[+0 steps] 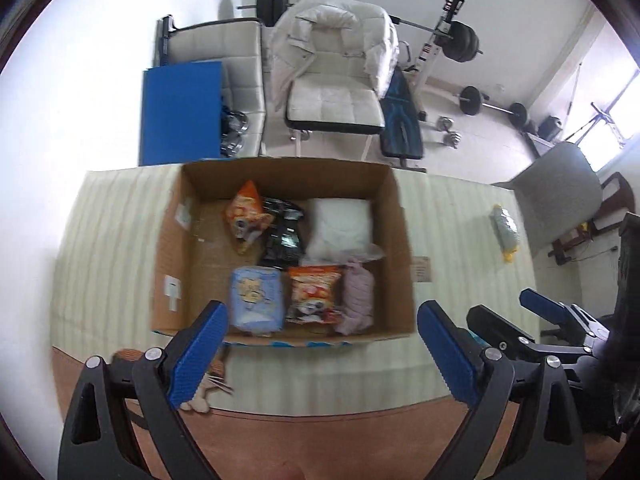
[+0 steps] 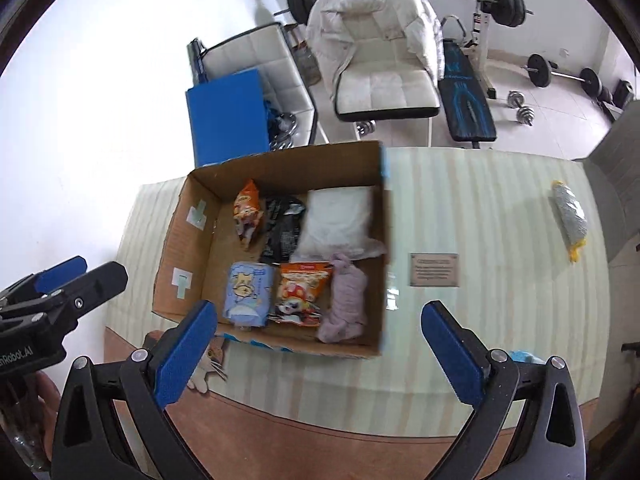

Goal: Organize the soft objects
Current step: 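Grasp the blue ice-pop wrapper with the left tool while the right grasps the silver scrub sponge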

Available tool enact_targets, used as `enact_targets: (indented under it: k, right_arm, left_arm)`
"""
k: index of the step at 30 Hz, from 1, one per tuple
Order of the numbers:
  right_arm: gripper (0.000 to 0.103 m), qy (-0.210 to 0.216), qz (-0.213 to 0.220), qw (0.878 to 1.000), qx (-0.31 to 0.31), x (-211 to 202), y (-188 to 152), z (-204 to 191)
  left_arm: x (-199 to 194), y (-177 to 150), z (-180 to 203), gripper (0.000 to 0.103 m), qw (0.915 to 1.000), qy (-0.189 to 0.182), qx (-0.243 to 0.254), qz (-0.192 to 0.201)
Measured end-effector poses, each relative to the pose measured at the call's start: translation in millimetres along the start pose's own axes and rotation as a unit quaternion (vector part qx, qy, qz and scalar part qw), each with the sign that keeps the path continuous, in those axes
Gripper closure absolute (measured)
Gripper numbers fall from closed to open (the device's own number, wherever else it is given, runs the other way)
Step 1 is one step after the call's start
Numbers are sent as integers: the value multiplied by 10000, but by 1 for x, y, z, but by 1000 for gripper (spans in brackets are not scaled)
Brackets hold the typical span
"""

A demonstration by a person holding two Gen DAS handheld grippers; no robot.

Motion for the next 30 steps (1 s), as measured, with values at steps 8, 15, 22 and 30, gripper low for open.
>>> enact_targets:
  k: [8,15,22,30]
  right_arm:
    - [0,-896,-304,9925,776,-27,-54,170]
    - [0,-1290,-960,9743,1580,6,-105,314]
    - [0,-1223,-1394,9710,1511,39,-114,383]
    - [0,-1141,-1587,9735,1185,65,-92,406]
  left_arm:
    - [125,-57,128,6,9706,-1613,-538,-1703]
    - [246,-97,197,25,9488,-1404,-866,-2694]
    - [281,-107,266,27,9465,-760,1737,-2612]
    - [326,-138,315,27,8496,558,4521,-2660]
Point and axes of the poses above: each gripper's, at about its wrist camera, not at the fingertips, and x roughly the way its jaws point, z to its right, y to its top, the point moved 2 cm from there along x, roughly the way its jaws point, and after that the axes turned 7 degrees about -y, right-handed, at the moved point
